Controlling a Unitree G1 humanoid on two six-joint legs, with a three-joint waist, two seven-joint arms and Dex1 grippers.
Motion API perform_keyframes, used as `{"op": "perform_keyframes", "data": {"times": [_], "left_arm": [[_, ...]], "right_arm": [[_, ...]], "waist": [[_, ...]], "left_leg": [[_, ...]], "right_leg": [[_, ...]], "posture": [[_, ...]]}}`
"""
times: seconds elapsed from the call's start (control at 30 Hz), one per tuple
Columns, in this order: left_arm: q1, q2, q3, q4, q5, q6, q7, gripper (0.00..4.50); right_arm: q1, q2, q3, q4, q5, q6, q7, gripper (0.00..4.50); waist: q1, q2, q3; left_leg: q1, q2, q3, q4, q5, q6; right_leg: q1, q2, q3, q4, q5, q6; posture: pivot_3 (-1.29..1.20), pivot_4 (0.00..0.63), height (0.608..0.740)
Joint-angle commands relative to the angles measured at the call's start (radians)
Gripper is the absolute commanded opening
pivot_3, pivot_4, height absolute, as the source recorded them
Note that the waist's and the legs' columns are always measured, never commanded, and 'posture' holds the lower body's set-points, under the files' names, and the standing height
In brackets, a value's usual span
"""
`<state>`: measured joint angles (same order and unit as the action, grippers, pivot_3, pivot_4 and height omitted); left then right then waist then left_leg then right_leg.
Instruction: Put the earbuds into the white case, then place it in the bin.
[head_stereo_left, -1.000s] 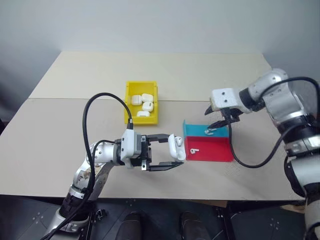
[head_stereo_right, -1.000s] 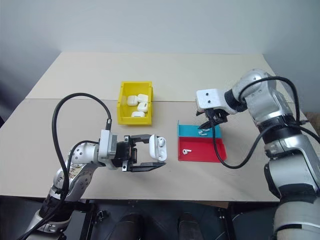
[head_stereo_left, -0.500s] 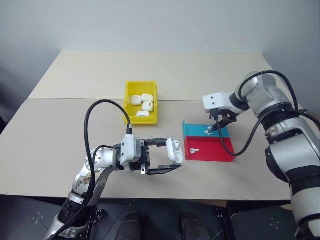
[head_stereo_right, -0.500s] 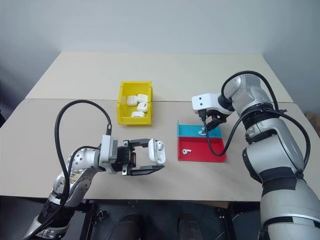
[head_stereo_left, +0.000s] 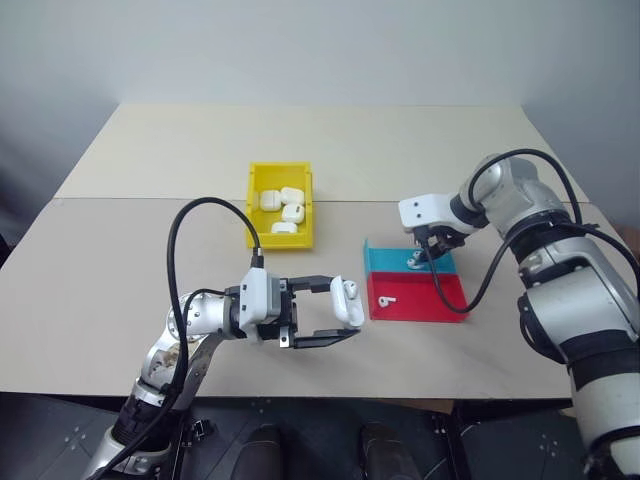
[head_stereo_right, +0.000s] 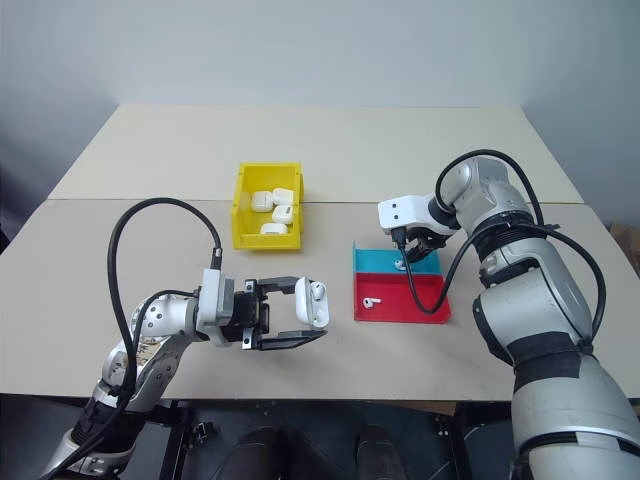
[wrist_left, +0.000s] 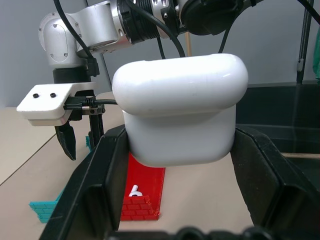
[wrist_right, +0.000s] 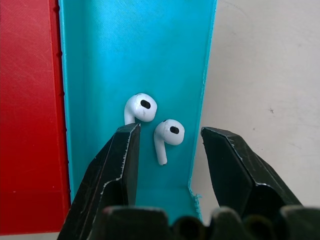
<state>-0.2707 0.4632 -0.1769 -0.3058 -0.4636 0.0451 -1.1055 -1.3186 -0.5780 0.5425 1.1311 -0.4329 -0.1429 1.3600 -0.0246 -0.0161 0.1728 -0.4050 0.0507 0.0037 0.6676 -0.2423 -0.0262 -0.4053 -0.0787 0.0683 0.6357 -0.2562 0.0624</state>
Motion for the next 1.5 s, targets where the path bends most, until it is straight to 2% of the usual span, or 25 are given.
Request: {"op": "perform_keyframes", "data": {"times": [0.03,0.67,1.2,1.27,1.5], "left_arm": [[-0.012,-0.005,0.001,-0.025,0.003,-0.015,0.006,2.78],[0.008,0.008,0.013,-0.036,0.008,-0.026,0.001,2.78],[0.006,0.004,0.003,-0.031,0.012,-0.034,0.004,2.78],[0.007,0.005,0.003,-0.032,0.012,-0.032,0.004,2.78],[0.009,0.01,0.003,-0.039,0.007,-0.024,0.002,2.78]], "right_arm": [[-0.039,0.004,-0.016,0.017,-0.018,-0.014,-0.031,2.4],[-0.031,0.038,-0.018,0.078,-0.063,-0.028,-0.108,2.4],[-0.033,0.056,-0.028,0.087,-0.06,-0.022,-0.107,2.4],[-0.032,0.056,-0.029,0.086,-0.059,-0.025,-0.101,2.03],[-0.029,0.056,-0.024,0.083,-0.066,-0.029,-0.105,2.03]], "waist": [[-0.001,0.0,0.0],[-0.019,0.0,0.0],[-0.019,0.0,0.0],[-0.019,0.0,0.0],[-0.019,0.0,0.0]], "left_leg": [[0.0,0.0,0.0,0.0,0.0,0.0],[0.001,0.0,0.0,0.0,0.0,0.0],[0.001,0.0,0.0,0.0,0.0,0.0],[0.001,0.0,0.0,0.0,0.0,0.0],[0.001,0.0,0.0,0.0,0.0,0.0]], "right_leg": [[0.0,0.0,0.0,0.0,0.0,0.0],[0.0,0.0,0.0,0.005,0.0,0.0],[0.0,0.0,0.0,0.006,0.0,0.0],[0.0,0.0,0.0,0.006,0.0,0.0],[0.0,0.0,0.0,0.006,0.0,0.0]], "posture": [[0.0,0.15,0.74],[0.0,0.15,0.74],[0.0,0.15,0.74],[0.0,0.15,0.74],[0.0,0.15,0.74]]}}
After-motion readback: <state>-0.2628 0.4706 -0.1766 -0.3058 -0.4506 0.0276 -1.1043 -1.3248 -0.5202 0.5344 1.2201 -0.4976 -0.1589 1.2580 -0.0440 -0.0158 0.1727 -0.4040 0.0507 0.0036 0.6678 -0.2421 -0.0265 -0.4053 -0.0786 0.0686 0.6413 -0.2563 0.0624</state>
